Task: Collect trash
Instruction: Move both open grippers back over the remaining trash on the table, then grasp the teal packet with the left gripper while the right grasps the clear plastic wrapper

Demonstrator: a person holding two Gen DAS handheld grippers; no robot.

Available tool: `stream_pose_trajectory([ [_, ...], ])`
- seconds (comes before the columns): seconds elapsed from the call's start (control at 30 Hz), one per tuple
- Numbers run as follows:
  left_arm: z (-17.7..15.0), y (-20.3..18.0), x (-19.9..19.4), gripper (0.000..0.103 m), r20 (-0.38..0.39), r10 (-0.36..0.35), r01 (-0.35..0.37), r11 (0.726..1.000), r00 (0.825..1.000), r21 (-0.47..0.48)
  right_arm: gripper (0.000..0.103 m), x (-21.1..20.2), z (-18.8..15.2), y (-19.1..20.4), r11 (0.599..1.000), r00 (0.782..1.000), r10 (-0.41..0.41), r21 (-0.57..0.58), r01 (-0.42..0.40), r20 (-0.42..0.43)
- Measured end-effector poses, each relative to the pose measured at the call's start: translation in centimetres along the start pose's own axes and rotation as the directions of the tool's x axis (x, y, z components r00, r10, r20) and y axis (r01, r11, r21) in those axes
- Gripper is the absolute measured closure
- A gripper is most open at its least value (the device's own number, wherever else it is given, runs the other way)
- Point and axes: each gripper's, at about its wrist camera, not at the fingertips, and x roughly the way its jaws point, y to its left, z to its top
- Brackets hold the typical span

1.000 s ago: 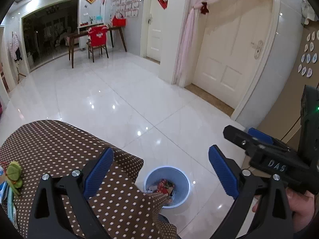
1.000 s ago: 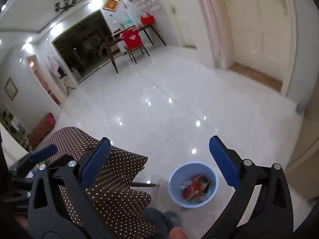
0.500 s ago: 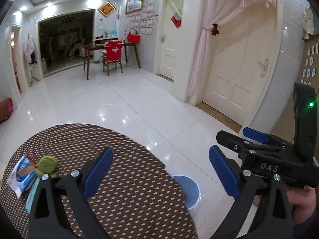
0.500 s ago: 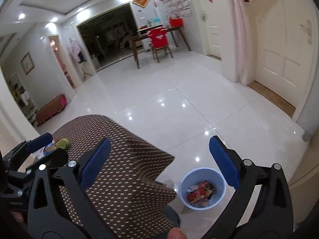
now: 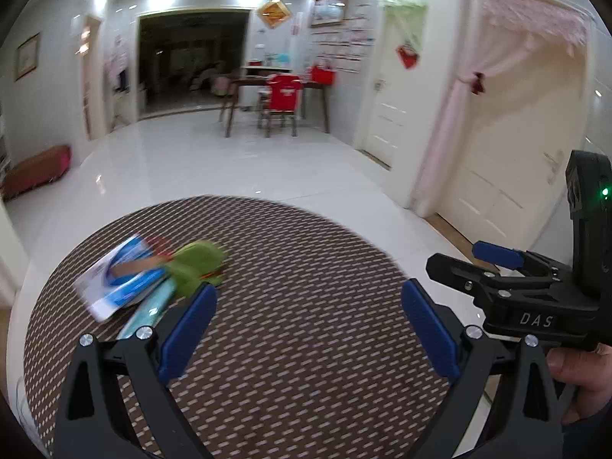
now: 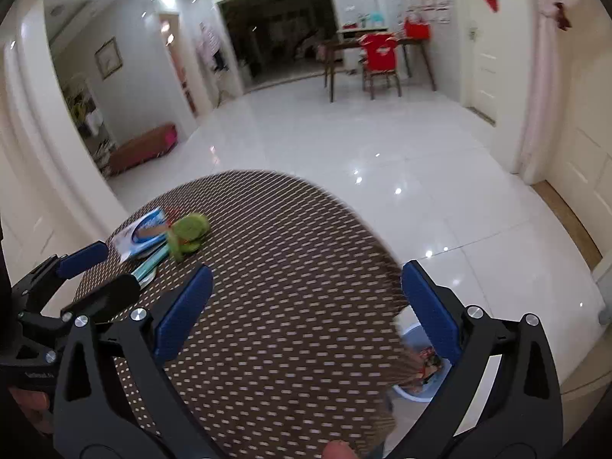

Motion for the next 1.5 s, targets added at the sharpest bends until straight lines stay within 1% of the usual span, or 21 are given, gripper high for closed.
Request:
stream_pose_trajectory([
  [0.2, -2.2, 6.6, -2.1, 0.008, -0.016, 0.101, -0.102, 0.991, 0.995, -0.086, 0.006, 4.2, -0.9, 6.9, 0.995, 0.995, 0.059, -0.072, -0.065, -0.085],
  [0.33, -4.4, 11.1, -3.4, 0.008, -0.042, 0.177, -0.182, 0.974, 0.983, -0.132, 0.006, 7.1, -2.0, 11.7, 0.987, 0.984, 0.094, -0.113, -0.111, -0.149],
  [0.37, -5.4, 12.3, -3.8, 0.008, -0.054, 0.204, -0.210, 0.966, 0.977, -0.148, 0.006, 7.7, -2.2, 12.6, 0.985, 0.982, 0.096, -0.125, -0.117, -0.161],
  [0.53, -7.8, 16.8, -4.9, 0.008, -0.102, 0.275, -0.292, 0.929, 0.956, -0.228, 0.006, 11.0, -3.4, 17.5, 0.970, 0.968, 0.114, -0.184, -0.157, -0.224],
  [0.63, -8.8, 18.3, -5.5, 0.008, -0.119, 0.301, -0.322, 0.910, 0.946, -0.261, 0.006, 12.8, -4.0, 20.6, 0.958, 0.962, 0.116, -0.227, -0.173, -0.246],
  [0.73, -9.5, 19.7, -5.8, 0.008, -0.128, 0.311, -0.335, 0.896, 0.942, -0.290, 0.007, 14.2, -5.0, 23.1, 0.942, 0.957, 0.110, -0.278, -0.186, -0.268],
  [0.77, -9.4, 20.0, -5.8, 0.008, -0.130, 0.314, -0.339, 0.894, 0.940, -0.293, 0.011, 14.5, -5.2, 23.7, 0.938, 0.957, 0.104, -0.293, -0.184, -0.269],
  [0.8, -9.4, 20.2, -5.8, 0.008, -0.130, 0.317, -0.342, 0.893, 0.940, -0.293, 0.017, 14.9, -5.5, 24.3, 0.933, 0.958, 0.097, -0.310, -0.182, -0.270],
  [0.83, -9.3, 20.3, -5.7, 0.008, -0.129, 0.318, -0.342, 0.893, 0.939, -0.293, 0.021, 15.2, -5.6, 24.6, 0.929, 0.959, 0.085, -0.327, -0.175, -0.270],
  [0.87, -9.3, 20.4, -5.5, 0.008, -0.129, 0.317, -0.341, 0.893, 0.940, -0.293, 0.031, 15.8, -6.0, 25.0, 0.922, 0.960, 0.065, -0.351, -0.162, -0.271],
  [0.9, -9.1, 20.5, -5.4, 0.008, -0.130, 0.314, -0.339, 0.894, 0.940, -0.292, 0.035, 16.2, -6.3, 25.1, 0.917, 0.962, 0.053, -0.368, -0.153, -0.268],
  [0.93, -8.9, 20.4, -5.0, 0.008, -0.131, 0.308, -0.334, 0.897, 0.942, -0.289, 0.036, 16.2, -6.6, 25.1, 0.911, 0.969, 0.045, -0.389, -0.140, -0.243],
  [0.97, -8.8, 20.3, -4.8, 0.008, -0.131, 0.304, -0.330, 0.901, 0.944, -0.283, 0.041, 16.2, -6.7, 24.9, 0.910, 0.969, 0.056, -0.386, -0.148, -0.241],
  [1.0, -8.7, 19.9, -4.5, 0.008, -0.132, 0.301, -0.326, 0.904, 0.945, -0.275, 0.051, 16.0, -6.6, 24.5, 0.912, 0.969, 0.058, -0.382, -0.150, -0.242],
  [1.03, -8.6, 19.6, -4.2, 0.008, -0.132, 0.294, -0.320, 0.911, 0.947, -0.262, 0.055, 15.9, -6.5, 24.1, 0.911, 0.969, 0.051, -0.386, -0.144, -0.240],
  [1.07, -8.5, 19.4, -4.0, 0.008, -0.132, 0.288, -0.313, 0.916, 0.949, -0.253, 0.056, 15.8, -6.5, 23.4, 0.914, 0.970, 0.043, -0.383, -0.136, -0.240],
  [1.2, -7.6, 18.4, -2.0, 0.008, -0.142, 0.266, -0.292, 0.931, 0.953, -0.216, 0.056, 15.7, -5.8, 20.5, 0.928, 0.969, 0.029, -0.354, -0.118, -0.247],
  [1.3, -7.0, 18.0, -0.6, 0.008, -0.152, 0.250, -0.278, 0.938, 0.956, -0.206, 0.056, 15.8, -5.4, 19.1, 0.928, 0.966, 0.044, -0.349, -0.134, -0.254],
  [1.4, -6.4, 17.6, 0.4, 0.008, -0.161, 0.241, -0.272, 0.939, 0.957, -0.210, 0.056, 15.8, -5.1, 18.3, 0.927, 0.964, 0.066, -0.340, -0.155, -0.259],
  [1.5, -6.0, 17.4, 1.5, 0.008, -0.171, 0.235, -0.269, 0.938, 0.957, -0.217, 0.056, 15.7, -3.8, 16.8, 0.940, 0.958, 0.118, -0.282, -0.192, -0.261],
])
